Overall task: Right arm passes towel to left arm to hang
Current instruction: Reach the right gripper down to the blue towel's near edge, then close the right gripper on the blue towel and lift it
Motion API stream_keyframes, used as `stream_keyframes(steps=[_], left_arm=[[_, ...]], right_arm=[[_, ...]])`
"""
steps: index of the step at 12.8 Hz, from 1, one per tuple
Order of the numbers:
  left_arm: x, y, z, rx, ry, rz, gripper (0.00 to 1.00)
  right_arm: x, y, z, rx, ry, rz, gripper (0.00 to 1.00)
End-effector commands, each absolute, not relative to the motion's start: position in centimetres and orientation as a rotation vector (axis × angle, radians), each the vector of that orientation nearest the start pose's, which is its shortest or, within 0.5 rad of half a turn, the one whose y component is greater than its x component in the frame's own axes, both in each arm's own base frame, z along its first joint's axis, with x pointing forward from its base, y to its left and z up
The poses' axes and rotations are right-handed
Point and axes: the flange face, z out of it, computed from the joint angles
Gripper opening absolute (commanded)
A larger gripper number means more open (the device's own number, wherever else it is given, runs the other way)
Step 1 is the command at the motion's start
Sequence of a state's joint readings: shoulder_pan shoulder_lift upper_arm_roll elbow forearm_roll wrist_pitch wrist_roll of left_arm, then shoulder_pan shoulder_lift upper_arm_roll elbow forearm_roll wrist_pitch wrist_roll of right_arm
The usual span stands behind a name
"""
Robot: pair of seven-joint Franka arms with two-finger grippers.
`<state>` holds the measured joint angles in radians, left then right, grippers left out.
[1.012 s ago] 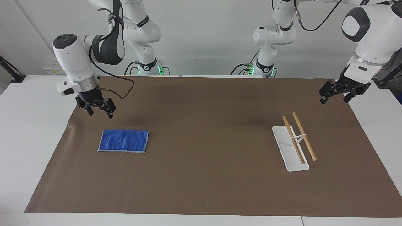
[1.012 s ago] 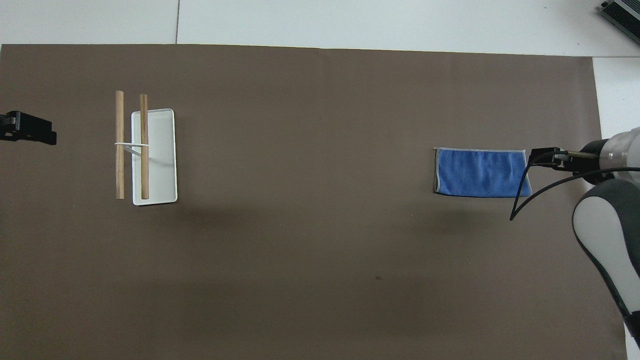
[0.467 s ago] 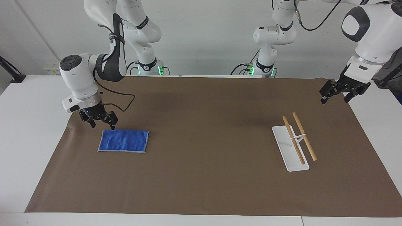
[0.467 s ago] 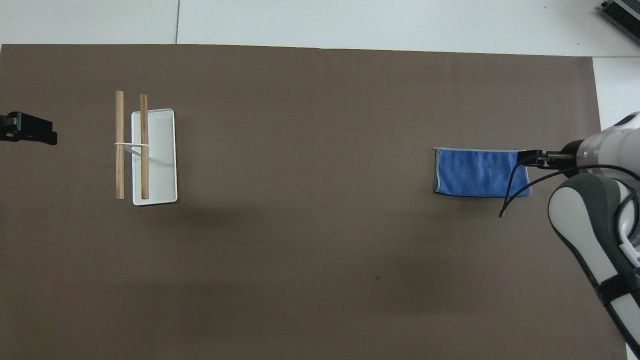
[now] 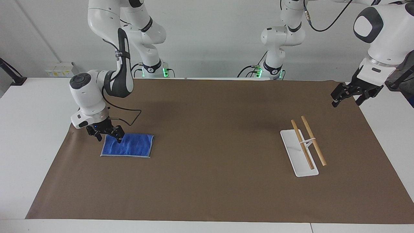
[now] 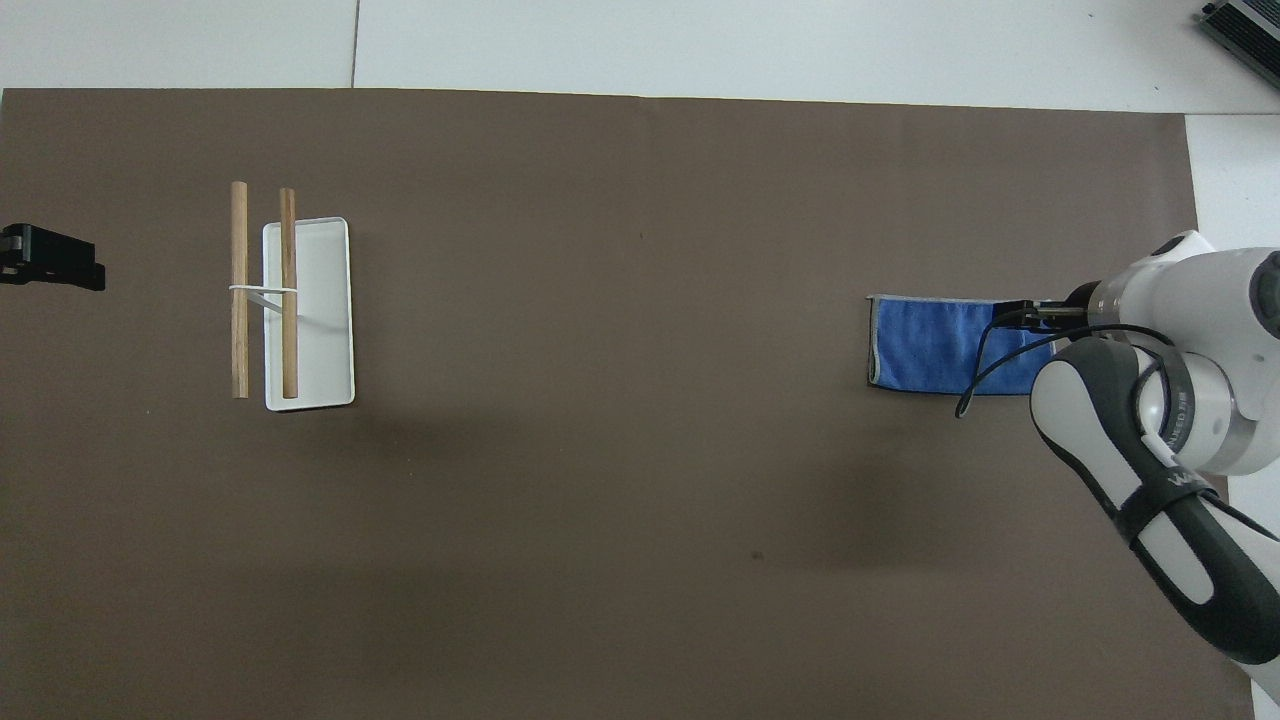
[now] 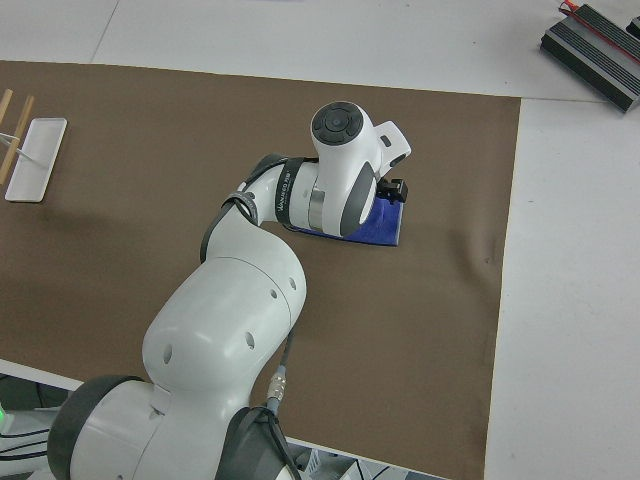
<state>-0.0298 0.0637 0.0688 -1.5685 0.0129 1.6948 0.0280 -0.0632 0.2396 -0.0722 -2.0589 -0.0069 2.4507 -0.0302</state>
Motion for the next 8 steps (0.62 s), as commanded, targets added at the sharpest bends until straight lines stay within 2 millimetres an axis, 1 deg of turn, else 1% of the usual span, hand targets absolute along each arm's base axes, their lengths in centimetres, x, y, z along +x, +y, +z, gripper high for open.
stream_keyframes(steps=[1,5,8], left_arm=[[57.7,2.6,60.1,-3.120,-0.038,-0.114,1.00],[57.7,2.4,60.1,-3.120,-0.045,-0.114,1.00],[57.6,2.4,60.1,-3.120,-0.045,-0.112,1.00]], right_arm=[[59.9,-7.6,31.2,-3.162,0.110,-0.241,1.00],[59.7,-7.6,28.5,-3.165,0.109,-0.182,1.00],[59.5,-7.4,27.9,-3.164,0.106,-0.163,1.00]])
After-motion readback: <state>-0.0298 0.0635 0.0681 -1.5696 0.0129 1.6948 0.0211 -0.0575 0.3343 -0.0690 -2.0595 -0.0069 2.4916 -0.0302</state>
